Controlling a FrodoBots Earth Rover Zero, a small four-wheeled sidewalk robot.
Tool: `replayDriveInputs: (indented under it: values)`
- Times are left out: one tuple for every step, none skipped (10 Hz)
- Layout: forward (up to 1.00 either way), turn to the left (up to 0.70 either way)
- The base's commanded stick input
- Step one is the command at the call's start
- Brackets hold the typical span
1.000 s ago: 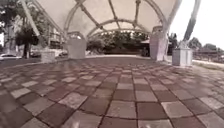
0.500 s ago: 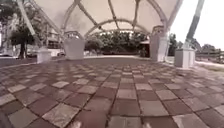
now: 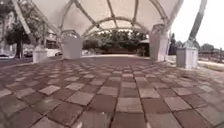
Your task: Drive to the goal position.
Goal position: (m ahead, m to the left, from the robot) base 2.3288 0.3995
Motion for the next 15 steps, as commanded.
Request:
replayDriveInputs:
  values:
    - [0.7, 0.0]
    - [0.7, 0.0]
    - [0.7, 0.0]
    - [0.7, 0.0]
    - [0.7, 0.0]
    - [0.7, 0.0]
    - [0.7, 0.0]
    - [0.7, 0.0]
    - [0.7, 0.0]
    - [0.7, 0.0]
    - [0.7, 0.0]
    - [0.7, 0.0]
    - [0.7, 0.0]
    - [0.7, 0.0]
    - [0.7, 0.0]
